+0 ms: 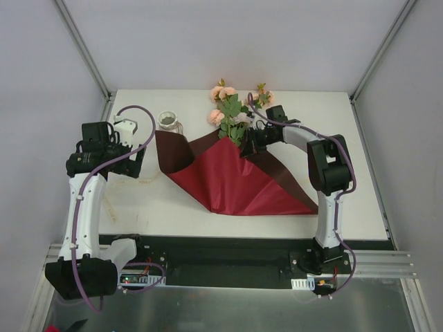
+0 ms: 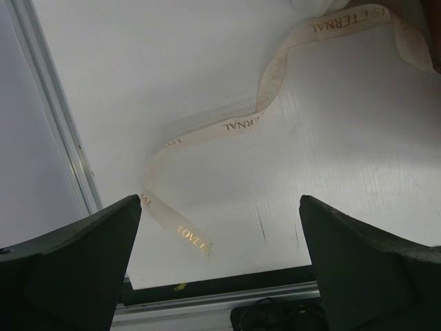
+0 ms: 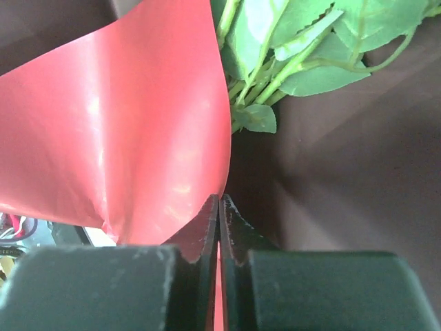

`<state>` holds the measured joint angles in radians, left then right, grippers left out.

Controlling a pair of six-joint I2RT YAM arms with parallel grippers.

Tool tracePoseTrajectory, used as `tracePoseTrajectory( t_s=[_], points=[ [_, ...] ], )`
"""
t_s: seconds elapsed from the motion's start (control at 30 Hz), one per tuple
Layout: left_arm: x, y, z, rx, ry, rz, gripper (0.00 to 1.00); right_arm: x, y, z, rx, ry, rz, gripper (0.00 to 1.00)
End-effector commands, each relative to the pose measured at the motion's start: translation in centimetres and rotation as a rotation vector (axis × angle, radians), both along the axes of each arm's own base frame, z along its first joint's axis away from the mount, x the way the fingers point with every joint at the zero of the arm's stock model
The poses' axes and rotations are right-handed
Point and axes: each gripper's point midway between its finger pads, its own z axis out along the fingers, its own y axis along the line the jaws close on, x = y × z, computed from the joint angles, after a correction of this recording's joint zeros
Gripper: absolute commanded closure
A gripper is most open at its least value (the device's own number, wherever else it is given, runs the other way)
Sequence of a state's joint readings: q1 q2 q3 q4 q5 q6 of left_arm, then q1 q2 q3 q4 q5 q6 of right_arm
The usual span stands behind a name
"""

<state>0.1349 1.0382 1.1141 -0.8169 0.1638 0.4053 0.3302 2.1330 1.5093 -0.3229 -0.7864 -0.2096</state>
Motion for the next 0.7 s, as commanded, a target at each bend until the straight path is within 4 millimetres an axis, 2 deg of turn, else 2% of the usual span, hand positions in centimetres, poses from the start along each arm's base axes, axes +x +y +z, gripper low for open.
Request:
tracePoseTrajectory(
  t_s=[0.0,0.17,0.2,0.23,0.27,0.33,0.43,0.53,0.67],
  points=[
    [0.2,0.9,2.1,0.028,-0.040,0.047,0.01,-0.3,0.8,3.4,0.068,-0.081,0.039,0.99],
    [0.6,1.9,2.4,0.052,-0.040,0.106,0.01,-0.9,0.3,5.4,0.079,-0.121,0.035,0.99],
    [0.7,2.0,2.5,0.057,-0.041,0.115,0.01,-0.9,0.2,6.7,0.088,-0.156,0.034,0.99],
    [0.8,2.1,2.6,0.060,-0.045,0.121,0.01,-1.6,0.1,6.9,0.089,-0.152,0.035,0.99],
    [0.8,2.3,2.6,0.061,-0.045,0.129,0.01,-1.9,0.1,8.3,0.105,-0.185,0.033,0.99],
    [1.1,2.3,3.0,0.050,-0.056,0.148,0.01,-2.5,-0.2,8.7,0.106,-0.211,0.030,0.99],
    [1.5,2.2,3.7,0.036,-0.070,0.162,0.01,-3.5,-0.1,10.9,0.127,-0.258,0.044,0.99],
    [1.6,2.4,4.2,0.042,-0.085,0.173,0.01,-5.7,0.1,12.8,0.140,-0.311,0.074,0.99],
    [1.5,2.8,4.8,0.052,-0.106,0.202,0.01,-10.0,0.7,15.2,0.149,-0.390,0.156,0.99]
  ],
)
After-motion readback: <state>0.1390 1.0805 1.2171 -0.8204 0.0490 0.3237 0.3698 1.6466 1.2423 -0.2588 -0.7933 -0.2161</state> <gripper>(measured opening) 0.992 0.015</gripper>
